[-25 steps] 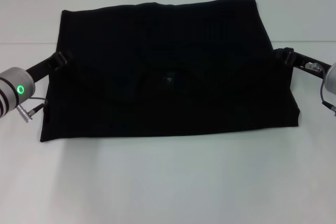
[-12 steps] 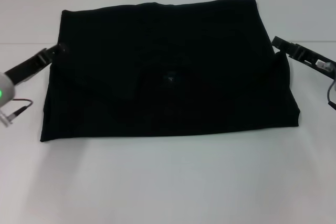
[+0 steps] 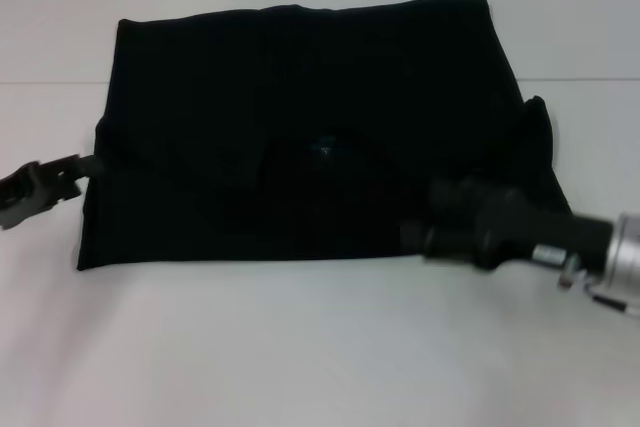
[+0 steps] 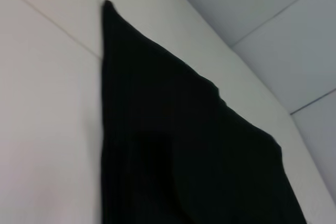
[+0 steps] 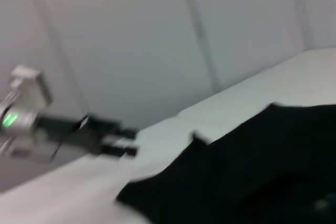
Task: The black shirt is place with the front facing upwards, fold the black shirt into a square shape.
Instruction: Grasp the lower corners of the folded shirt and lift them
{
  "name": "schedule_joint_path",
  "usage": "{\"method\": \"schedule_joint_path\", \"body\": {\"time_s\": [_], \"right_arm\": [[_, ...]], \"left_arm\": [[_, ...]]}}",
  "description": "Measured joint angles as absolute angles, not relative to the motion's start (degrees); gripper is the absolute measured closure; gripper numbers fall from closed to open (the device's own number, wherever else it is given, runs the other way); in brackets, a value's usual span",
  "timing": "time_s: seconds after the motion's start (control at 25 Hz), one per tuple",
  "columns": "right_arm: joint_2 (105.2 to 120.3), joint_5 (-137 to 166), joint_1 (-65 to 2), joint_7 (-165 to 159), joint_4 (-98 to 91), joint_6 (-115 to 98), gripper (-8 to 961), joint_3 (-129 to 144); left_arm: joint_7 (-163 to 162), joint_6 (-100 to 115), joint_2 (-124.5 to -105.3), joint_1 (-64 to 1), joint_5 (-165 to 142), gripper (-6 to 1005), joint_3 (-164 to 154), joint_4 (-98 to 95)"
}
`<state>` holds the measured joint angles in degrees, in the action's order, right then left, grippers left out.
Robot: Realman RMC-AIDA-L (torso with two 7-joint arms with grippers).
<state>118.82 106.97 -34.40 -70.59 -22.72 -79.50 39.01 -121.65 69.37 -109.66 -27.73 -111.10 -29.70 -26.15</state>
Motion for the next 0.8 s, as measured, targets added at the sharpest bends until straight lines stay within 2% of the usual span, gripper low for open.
{"method": "schedule_joint_path", "body": {"time_s": [0.04, 0.16, 0.8], "right_arm": [[119.26, 107.08, -34.19, -69.10, -22.69, -79.59, 41, 40.26], [119.87, 107.11, -34.07, -66.29, -22.04, -79.22, 45, 43.86], [120.15, 106.74, -34.27, -62.48, -19.78, -78.89, 53, 45.58]], "left_arm": [[-121.73, 69.29, -109.75, -27.40, -111.25, 384, -29.71, -26.70], [-121.55, 69.05, -110.14, -26.95, -112.18, 381, -29.93, -27.16], [-120.79, 65.78, -111.48, -27.02, -114.47, 379, -33.73, -27.08]]}}
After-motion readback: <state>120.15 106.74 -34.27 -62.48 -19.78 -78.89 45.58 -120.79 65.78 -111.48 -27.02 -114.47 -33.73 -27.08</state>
